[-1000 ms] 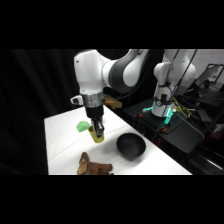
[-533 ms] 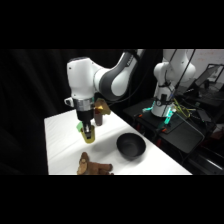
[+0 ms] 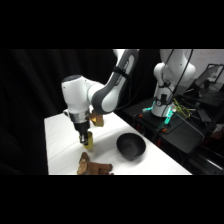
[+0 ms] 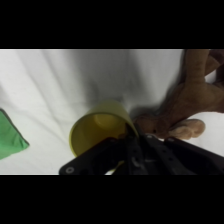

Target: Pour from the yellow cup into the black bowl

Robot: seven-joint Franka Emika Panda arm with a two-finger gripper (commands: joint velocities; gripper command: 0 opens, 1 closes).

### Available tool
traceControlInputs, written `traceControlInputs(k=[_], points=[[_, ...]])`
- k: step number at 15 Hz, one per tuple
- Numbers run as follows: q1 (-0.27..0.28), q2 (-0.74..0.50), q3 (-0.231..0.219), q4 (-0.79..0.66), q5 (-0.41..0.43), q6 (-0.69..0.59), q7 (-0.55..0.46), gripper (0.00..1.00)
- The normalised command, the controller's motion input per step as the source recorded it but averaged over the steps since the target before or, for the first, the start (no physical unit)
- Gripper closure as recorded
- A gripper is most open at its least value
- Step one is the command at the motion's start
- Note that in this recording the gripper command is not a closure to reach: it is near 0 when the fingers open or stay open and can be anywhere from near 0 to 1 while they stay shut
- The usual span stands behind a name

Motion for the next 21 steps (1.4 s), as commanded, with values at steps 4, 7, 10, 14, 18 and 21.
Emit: traceControlInputs(k=[4, 7, 10, 14, 18, 21], points=[[-0.008, 0.11, -0.042, 0.15, 0.073, -0.03, 0.05, 0.18], [-0.007, 0.08, -0.028, 0.11, 0.088, -0.02, 0.03, 0.18], [-0.013, 0.05, -0.009, 0.11, 0.107, -0.05, 0.01, 0.18], [0.011, -0.03, -0.028, 0.08, 0.075, -0.09, 0.02, 0.0], [0.016, -0.12, -0.033, 0.05, 0.064, -0.12, 0.01, 0.0], [-0.002, -0.12, -0.006, 0.09, 0.096, -0.2, 0.0, 0.0]])
